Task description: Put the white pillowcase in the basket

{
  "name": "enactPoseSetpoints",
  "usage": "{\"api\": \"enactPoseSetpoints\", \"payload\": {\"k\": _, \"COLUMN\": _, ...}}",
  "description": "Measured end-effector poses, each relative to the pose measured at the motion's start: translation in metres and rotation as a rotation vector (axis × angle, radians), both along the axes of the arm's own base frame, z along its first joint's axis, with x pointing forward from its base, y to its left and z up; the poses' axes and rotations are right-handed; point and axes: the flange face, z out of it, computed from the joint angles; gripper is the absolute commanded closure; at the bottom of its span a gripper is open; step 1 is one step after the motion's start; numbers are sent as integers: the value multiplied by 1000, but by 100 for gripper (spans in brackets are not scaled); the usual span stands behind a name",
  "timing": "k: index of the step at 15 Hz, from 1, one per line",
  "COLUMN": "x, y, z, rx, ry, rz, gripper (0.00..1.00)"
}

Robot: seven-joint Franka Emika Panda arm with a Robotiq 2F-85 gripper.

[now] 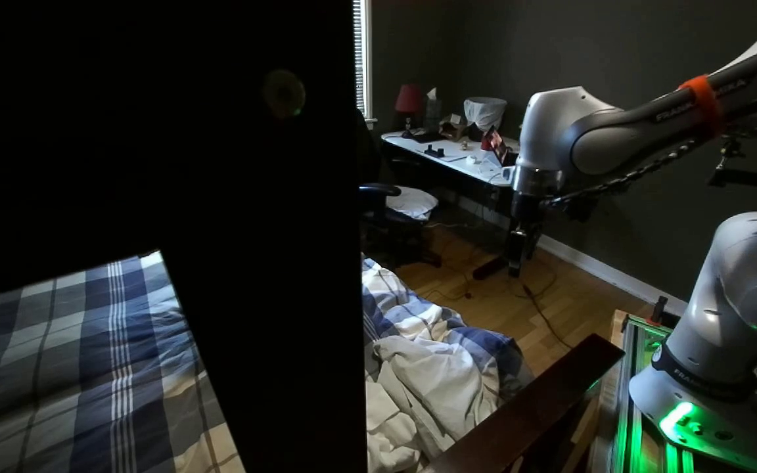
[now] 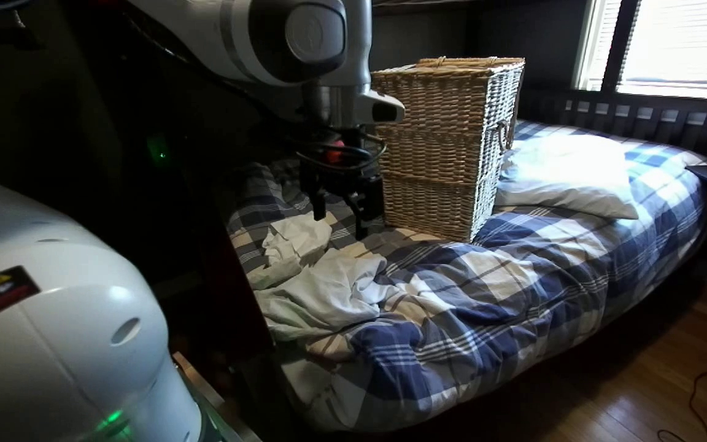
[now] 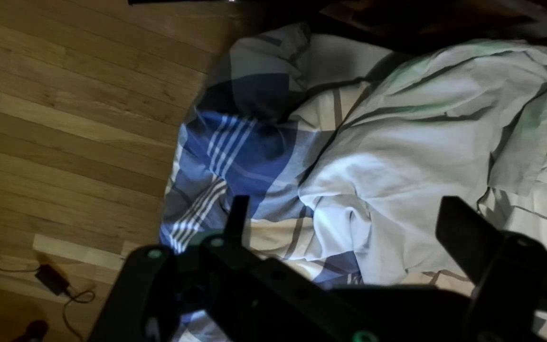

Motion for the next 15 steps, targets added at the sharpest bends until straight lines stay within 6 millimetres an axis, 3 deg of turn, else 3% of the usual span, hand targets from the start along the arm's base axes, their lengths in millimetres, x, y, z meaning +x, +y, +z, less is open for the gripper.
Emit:
{"api": "enactPoseSetpoints", "payload": {"k": 4, "x": 35, "y": 33, "z": -57, "rx": 10, "ry": -58, "rz": 139, "gripper": 0}}
{"api": "enactPoseSetpoints", "payload": {"k": 13, "x": 89, "y": 112, "z": -186, "rx": 33, "ry": 3, "rz": 412, "gripper": 0}}
{"api": "enactPoseSetpoints", "payload": {"k": 14, "x": 96, "y": 119, "z": -200, "rx": 36, "ry": 7, "rz": 431, "gripper": 25}}
{"api": "enactPoseSetpoints", "payload": {"k": 15, "x": 103, "y": 124, "z": -213, "rx": 36, "ry": 11, "rz": 451, "gripper": 26}}
